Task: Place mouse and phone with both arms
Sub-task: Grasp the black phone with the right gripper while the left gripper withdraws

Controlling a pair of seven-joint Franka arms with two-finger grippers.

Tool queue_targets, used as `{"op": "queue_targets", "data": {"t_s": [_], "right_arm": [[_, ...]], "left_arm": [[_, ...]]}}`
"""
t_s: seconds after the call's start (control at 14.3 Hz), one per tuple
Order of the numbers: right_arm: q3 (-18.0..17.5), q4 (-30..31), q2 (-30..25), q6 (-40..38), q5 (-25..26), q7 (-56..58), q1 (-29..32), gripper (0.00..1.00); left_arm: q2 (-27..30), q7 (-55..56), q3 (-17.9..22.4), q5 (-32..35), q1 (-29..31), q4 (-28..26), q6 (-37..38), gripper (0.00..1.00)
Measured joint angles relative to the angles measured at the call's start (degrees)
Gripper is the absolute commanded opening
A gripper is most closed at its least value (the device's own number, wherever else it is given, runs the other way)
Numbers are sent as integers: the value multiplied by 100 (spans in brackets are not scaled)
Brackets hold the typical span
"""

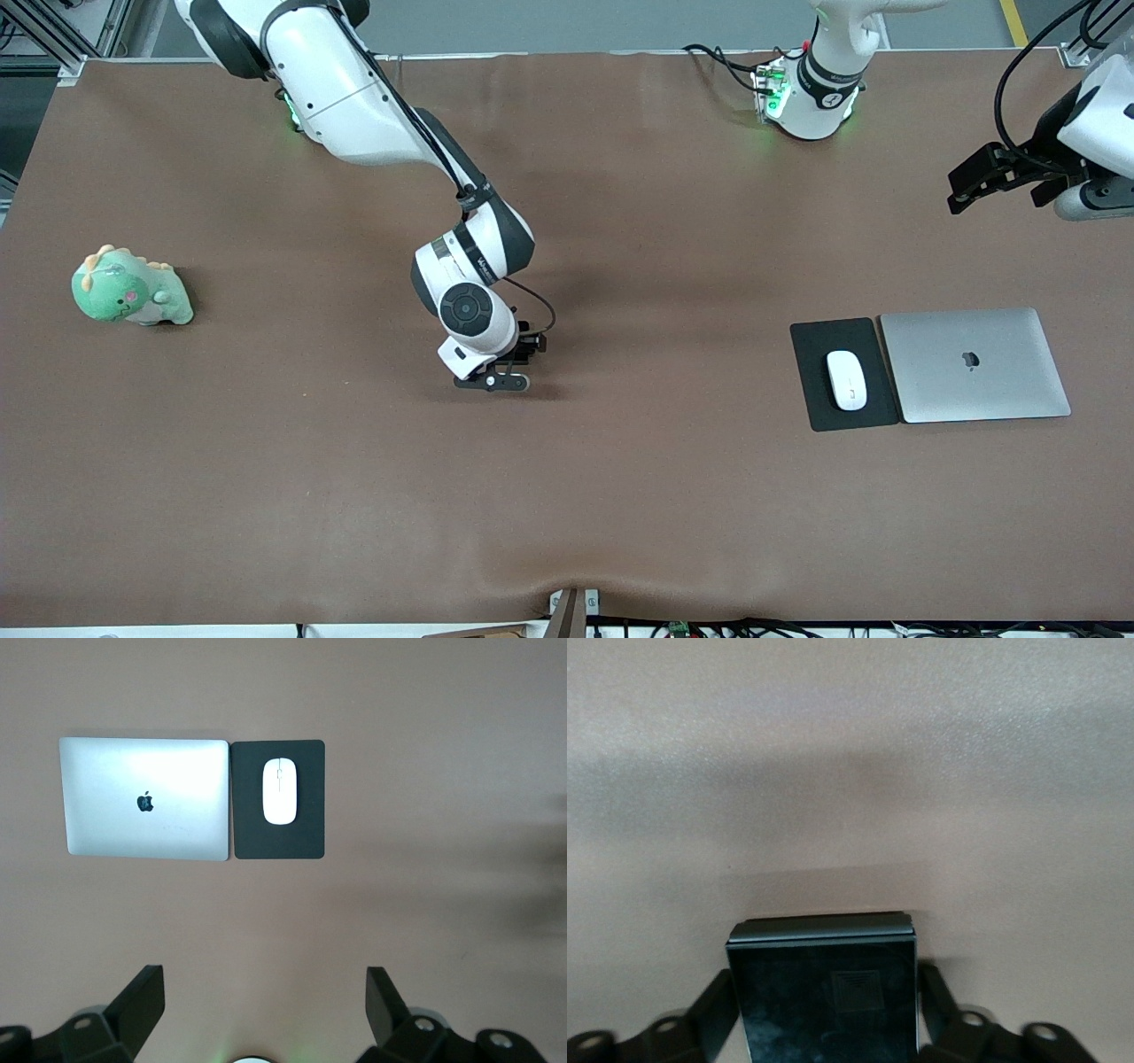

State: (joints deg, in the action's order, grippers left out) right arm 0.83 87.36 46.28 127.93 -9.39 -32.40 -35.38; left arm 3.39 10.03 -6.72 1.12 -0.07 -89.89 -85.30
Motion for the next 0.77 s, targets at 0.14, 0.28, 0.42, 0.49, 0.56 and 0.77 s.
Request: {"op": "queue_targets", "data": {"t_s": [0.14, 0.28, 0.42, 0.49, 0.56, 0.77], "right_arm": [[11, -15, 0, -8, 0, -1, 0, 0], [25, -49, 1, -122, 0, -11, 3, 0], [51, -256, -1, -612, -1, -15, 14, 0], [64, -399, -8, -867, -1, -15, 36, 0], [79, -539, -26, -1071, -1, -15, 83, 0], [93, -743, -135, -1549, -1, 117, 368, 0]], "left_arm": [[0, 0, 0, -3, -1, -41, -1, 100], [0, 0, -18, -8, -5, -59, -1, 100], [0, 0, -71, -9, -16, -63, -1, 100], [0, 0, -88, -9, -18, -67, 2, 100], [0, 0, -103, -10, -19, -72, 20, 100], [0, 0, -168, -10, -20, -73, 66, 100]]}}
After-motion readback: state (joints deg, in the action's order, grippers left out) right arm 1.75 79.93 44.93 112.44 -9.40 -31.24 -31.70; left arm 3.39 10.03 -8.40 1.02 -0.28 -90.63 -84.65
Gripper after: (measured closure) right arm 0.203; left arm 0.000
